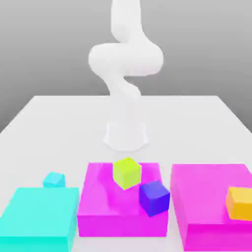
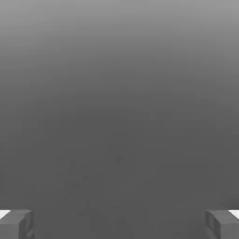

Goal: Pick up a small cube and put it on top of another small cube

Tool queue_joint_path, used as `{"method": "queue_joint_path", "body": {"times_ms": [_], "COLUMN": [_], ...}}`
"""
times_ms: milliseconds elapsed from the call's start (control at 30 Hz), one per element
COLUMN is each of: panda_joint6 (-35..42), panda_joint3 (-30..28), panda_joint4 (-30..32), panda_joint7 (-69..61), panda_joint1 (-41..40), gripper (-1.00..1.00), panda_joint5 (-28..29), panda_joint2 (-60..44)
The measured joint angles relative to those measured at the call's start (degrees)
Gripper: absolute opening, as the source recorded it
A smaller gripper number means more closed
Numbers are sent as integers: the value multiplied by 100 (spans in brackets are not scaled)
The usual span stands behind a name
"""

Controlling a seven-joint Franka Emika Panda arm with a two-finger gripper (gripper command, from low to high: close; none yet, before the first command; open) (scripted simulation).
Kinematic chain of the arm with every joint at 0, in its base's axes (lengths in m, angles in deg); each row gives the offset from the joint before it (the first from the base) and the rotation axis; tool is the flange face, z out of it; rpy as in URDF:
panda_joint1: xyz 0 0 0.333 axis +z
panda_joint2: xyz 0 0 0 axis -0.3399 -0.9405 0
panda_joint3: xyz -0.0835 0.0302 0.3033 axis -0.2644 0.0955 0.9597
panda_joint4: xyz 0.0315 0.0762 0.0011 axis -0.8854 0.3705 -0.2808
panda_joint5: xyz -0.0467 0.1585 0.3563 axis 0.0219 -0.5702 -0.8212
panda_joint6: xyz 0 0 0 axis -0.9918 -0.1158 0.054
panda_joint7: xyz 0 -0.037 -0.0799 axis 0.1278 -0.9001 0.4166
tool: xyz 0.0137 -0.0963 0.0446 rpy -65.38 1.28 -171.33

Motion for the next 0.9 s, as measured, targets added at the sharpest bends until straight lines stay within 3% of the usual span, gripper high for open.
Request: {"method": "queue_joint_path", "body": {"times_ms": [300, 500, 667, 767, 867, 900], "panda_joint6": [-1290, -2250, -3044, -3521, -4013, -4151], "panda_joint3": [-741, -1499, -1742, -1191, -469, -297], "panda_joint4": [1304, 2221, 2828, 2761, 2635, 2601], "panda_joint7": [-417, -1072, -2264, -2922, -3304, -3375], "panda_joint1": [-876, -1345, -1674, -2026, -2637, -2793], "gripper": [0, 0, 0, 0, 0, -100], "panda_joint5": [679, 668, -399, -1272, -1763, -1844], "panda_joint2": [-1844, -3181, -4279, -4920, -5538, -5707]}}
